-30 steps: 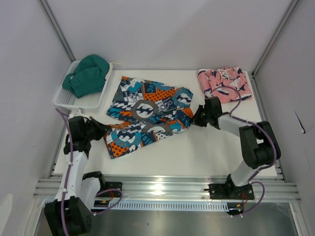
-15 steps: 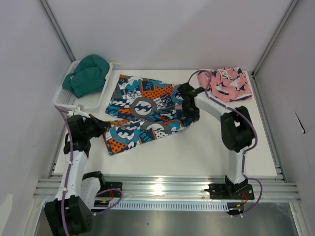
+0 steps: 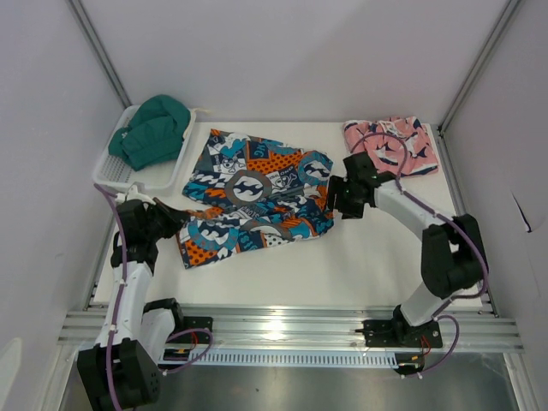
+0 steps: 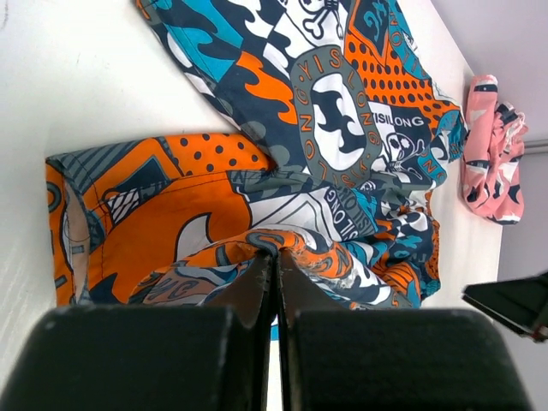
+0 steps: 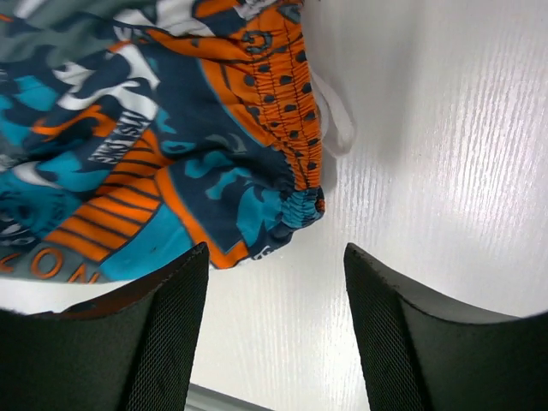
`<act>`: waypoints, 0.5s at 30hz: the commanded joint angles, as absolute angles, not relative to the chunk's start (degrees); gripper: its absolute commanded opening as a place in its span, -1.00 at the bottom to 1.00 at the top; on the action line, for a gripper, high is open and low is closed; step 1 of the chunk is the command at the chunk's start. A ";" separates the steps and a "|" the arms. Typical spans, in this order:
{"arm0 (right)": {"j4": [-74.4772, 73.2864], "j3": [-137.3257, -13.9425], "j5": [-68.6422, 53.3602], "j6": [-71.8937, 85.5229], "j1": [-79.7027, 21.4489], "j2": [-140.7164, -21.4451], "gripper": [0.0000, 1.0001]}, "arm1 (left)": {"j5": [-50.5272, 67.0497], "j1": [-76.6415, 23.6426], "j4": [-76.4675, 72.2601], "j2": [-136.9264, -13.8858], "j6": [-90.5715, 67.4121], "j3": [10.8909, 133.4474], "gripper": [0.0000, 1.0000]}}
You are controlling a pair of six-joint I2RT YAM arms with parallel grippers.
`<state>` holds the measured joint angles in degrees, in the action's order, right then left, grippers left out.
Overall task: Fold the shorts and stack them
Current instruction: Fold the shorts
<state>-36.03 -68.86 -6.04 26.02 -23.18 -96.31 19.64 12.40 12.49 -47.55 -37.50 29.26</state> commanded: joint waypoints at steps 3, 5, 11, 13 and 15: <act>-19.89 -58.29 -17.74 29.18 -21.53 -88.17 0.34 | 16.97 13.10 10.03 -47.28 -37.35 31.20 -1.00; -16.98 -52.68 -19.76 29.27 -21.80 -86.41 0.32 | 16.09 13.10 9.49 -47.63 -37.70 30.94 -1.00; -0.81 -36.85 -17.17 46.90 -22.84 -79.91 0.32 | 12.93 13.09 4.84 -46.85 -40.07 26.20 -1.00; 6.40 -30.25 -10.84 55.40 -27.49 -74.39 0.34 | 11.87 13.09 2.56 -46.06 -40.86 23.75 -1.00; 9.66 -27.08 -1.17 60.01 -30.48 -71.47 0.29 | 11.08 13.01 0.28 -45.53 -40.87 22.68 -1.00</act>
